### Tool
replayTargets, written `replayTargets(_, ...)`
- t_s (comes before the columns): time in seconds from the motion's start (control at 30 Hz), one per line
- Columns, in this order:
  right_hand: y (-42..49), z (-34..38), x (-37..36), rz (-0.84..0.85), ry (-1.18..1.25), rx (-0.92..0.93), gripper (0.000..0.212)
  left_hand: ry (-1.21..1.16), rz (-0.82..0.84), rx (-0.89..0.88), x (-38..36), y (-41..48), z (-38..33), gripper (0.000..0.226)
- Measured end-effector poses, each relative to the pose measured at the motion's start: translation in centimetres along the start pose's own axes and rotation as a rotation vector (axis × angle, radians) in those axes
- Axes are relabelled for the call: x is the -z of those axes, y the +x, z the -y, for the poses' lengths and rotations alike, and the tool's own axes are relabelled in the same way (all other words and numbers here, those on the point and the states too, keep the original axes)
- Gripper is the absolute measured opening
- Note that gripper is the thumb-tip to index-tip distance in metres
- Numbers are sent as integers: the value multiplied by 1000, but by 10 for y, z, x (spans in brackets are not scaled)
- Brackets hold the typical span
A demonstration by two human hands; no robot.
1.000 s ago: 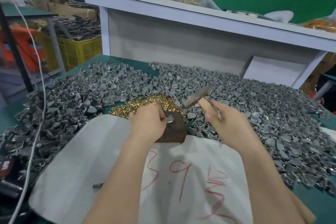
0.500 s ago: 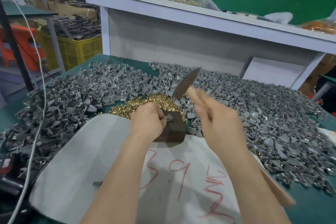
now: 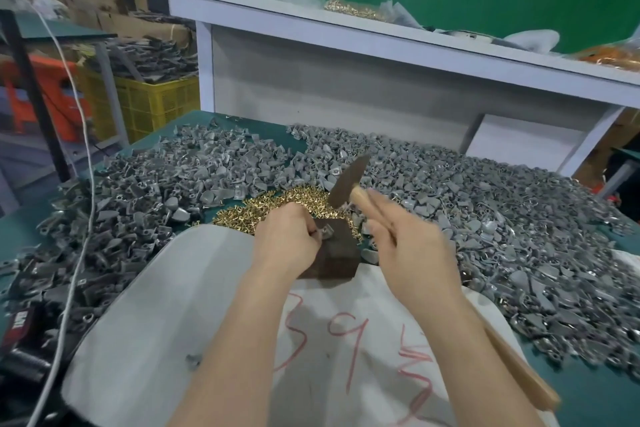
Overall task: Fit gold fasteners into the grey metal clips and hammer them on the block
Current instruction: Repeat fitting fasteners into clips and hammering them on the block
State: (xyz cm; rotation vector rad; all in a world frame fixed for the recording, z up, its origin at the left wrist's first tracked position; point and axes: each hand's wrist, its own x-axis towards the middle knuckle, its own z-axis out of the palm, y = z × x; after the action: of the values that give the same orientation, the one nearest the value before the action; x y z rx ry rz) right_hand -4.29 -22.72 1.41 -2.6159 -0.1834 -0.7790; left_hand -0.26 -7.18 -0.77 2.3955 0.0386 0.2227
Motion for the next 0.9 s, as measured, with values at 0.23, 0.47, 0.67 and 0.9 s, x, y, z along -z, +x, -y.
replayTargets(0.23,1,-4,-4,271,-116,-21,42,17,-1,-1,0,0,-1,7)
replayTargets(0.47,0,-1,-5,220,-14,21,42,40,6,-14,-1,1,-1,9)
replayTargets(0.67,10,-21,-10,183,155,-166,35,67,14,-8,1,1,-2,8)
replayTargets(0.9,6,-48,-31,429,29,-401,34,73,16,7,-3,2,-3,11)
